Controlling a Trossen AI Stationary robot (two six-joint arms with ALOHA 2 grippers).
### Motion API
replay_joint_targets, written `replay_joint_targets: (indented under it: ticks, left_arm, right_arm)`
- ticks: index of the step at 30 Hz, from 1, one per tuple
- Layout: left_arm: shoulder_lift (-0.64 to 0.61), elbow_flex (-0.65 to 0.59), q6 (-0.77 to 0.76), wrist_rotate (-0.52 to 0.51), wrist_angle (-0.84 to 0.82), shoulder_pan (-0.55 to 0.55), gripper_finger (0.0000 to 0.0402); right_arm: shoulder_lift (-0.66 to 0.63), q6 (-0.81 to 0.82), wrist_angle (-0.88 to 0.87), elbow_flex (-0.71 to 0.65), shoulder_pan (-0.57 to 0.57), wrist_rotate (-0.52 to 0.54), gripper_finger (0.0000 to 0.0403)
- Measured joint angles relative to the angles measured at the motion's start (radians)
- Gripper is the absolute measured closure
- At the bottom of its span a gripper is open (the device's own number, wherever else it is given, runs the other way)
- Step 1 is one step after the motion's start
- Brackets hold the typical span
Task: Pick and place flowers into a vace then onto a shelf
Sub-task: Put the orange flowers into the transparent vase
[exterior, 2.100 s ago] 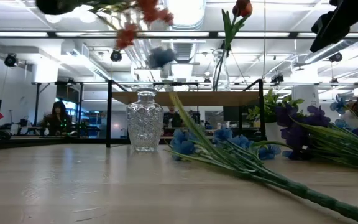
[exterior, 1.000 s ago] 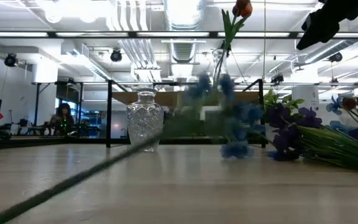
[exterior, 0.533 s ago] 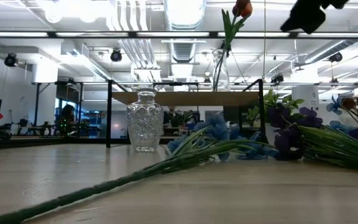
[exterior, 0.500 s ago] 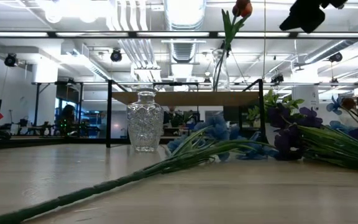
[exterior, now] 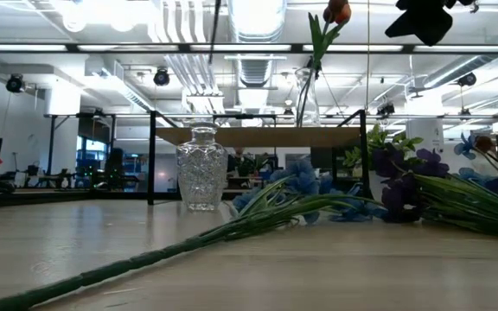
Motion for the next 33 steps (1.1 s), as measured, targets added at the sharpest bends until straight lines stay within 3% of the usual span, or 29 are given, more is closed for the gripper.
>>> replay_joint_targets:
  ticks: [6,12,23,33]
  left_arm:
    - [0.007,-0.195,0.052,-0.007,0.361,0.032,0.0401]
    - [-0.023,-0.342,0.068,-0.034,0.538,0.034,0.0401]
    - [-0.035,-0.425,0.085,-0.055,0.580,0.052,0.0401]
    - [-0.033,-0.427,0.080,-0.045,0.580,0.103,0.0401]
  right_arm:
    - [0.003,0.041,0.037,0.000,0.000,0.001,0.0183]
    - [0.003,0.068,0.048,0.000,0.003,0.001,0.0183]
    - [0.003,0.064,0.119,0.000,0.002,0.003,0.0184]
    - [0.003,0.068,0.137,0.000,0.002,0.029,0.0184]
